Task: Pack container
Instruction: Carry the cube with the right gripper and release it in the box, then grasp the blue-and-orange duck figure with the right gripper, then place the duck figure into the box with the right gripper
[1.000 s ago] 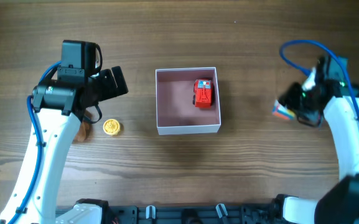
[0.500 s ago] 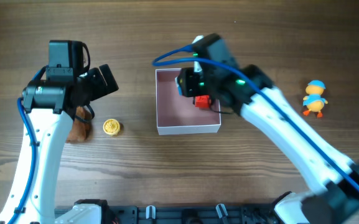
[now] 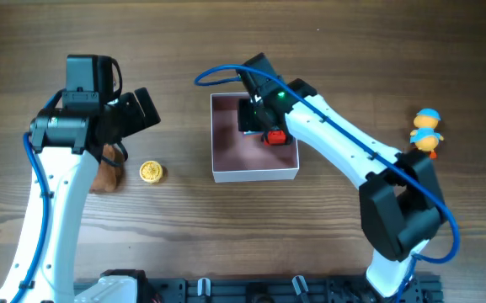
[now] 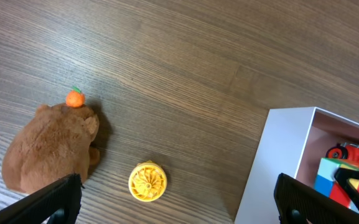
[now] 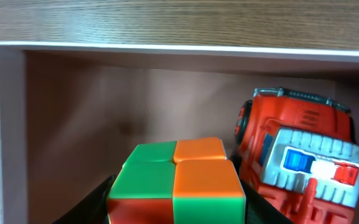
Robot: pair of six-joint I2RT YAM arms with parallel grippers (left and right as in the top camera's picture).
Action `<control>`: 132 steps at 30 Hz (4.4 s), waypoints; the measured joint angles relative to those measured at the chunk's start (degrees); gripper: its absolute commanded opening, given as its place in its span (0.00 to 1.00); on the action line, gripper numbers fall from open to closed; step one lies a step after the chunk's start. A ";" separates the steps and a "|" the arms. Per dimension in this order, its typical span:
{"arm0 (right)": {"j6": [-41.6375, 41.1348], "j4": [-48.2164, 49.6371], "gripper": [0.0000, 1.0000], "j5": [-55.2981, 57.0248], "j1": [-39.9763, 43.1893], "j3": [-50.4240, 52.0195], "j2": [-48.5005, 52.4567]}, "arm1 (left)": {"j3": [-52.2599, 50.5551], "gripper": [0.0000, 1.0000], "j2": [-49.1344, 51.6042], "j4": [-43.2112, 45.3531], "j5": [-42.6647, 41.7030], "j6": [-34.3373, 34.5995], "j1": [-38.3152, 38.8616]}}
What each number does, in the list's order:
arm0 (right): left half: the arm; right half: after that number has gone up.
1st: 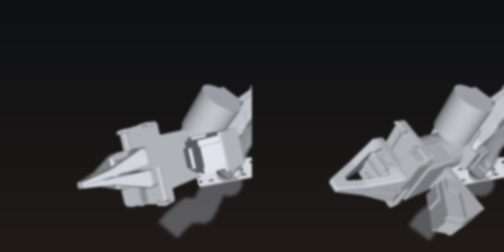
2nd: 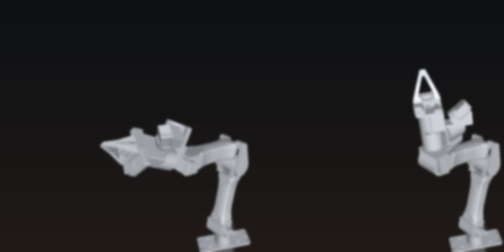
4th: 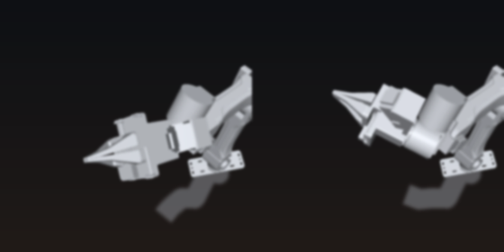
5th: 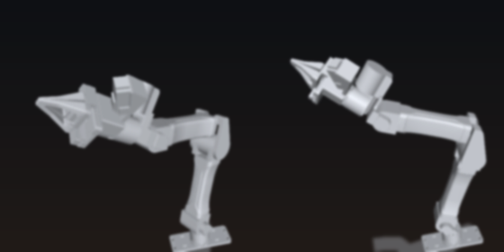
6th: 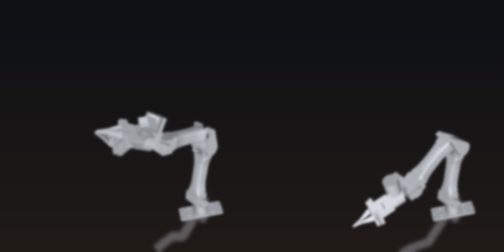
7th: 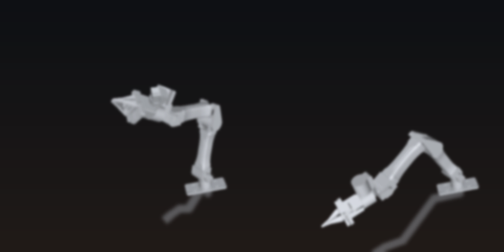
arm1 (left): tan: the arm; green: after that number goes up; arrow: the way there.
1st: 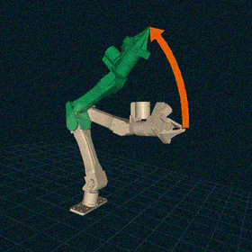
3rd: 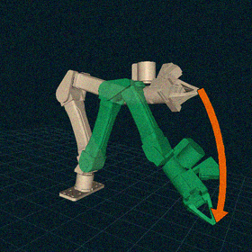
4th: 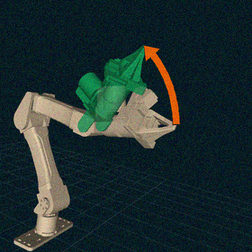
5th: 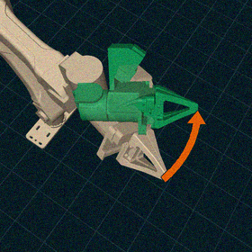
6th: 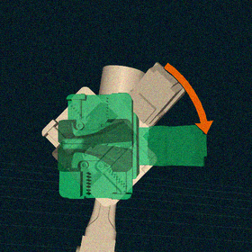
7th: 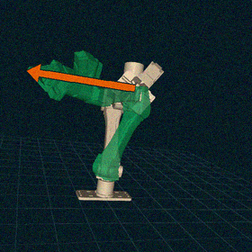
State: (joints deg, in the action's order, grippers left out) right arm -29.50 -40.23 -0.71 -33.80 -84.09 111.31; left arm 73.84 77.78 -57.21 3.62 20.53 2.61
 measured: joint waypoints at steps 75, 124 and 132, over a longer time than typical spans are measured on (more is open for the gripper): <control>22.80 -13.66 1.00 4.11 55.39 -5.14 6.88 | 0.00 1.00 0.00 -1.97 0.00 0.00 0.00; -12.66 -8.52 0.04 -2.27 -3.54 -6.47 -17.22 | 0.00 1.00 -0.13 -3.04 0.00 0.00 -3.98; -10.12 -1.68 0.04 -2.71 -4.15 -6.40 1.44 | 0.00 1.00 -0.13 -3.02 0.00 0.00 -3.98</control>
State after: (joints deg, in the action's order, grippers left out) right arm -39.62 -41.91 -3.42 -37.95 -90.50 112.75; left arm 73.84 77.65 -60.23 3.62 20.53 -1.37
